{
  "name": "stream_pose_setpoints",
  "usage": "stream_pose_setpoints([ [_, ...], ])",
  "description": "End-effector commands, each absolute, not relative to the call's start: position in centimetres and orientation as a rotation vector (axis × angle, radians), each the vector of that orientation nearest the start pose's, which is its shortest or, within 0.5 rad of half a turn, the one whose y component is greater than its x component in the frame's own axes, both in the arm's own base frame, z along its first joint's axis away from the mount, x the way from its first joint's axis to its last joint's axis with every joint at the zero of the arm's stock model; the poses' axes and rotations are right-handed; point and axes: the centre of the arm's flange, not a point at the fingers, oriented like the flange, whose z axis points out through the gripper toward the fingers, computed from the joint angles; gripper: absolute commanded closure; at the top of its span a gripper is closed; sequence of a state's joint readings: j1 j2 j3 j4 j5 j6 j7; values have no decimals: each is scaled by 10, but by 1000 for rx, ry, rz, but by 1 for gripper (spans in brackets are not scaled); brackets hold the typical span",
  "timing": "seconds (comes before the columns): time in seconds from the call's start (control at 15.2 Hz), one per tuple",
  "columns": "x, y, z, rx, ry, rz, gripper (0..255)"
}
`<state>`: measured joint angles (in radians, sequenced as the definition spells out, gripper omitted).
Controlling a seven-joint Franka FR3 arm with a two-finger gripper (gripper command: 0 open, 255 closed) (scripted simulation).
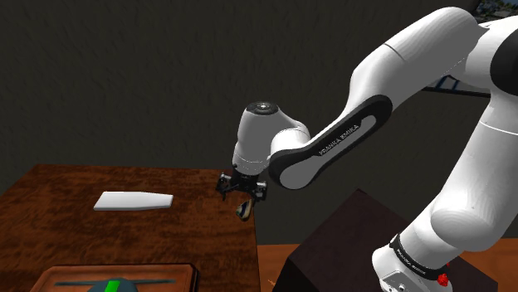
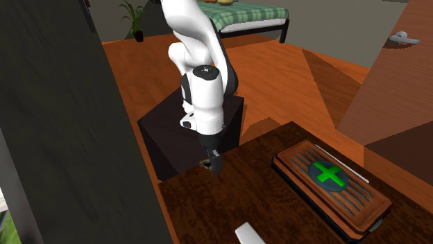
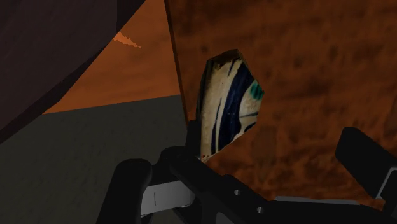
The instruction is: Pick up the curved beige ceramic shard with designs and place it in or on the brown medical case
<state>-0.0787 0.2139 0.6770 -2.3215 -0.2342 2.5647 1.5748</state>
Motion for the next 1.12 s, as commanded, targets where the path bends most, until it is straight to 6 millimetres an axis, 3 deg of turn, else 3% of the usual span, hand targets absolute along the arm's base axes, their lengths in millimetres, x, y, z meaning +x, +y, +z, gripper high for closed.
stream_pose_setpoints([
  [0.0,434,302,276,-2822,1196,-66,0],
  [0.26,434,302,276,-2822,1196,-66,0],
  [0.33,434,302,276,-2822,1196,-66,255],
  [0.92,434,302,276,-2822,1196,-66,255],
  [0.99,434,302,276,-2822,1196,-66,0],
  [1.06,422,306,280,-2783,1331,-69,0],
])
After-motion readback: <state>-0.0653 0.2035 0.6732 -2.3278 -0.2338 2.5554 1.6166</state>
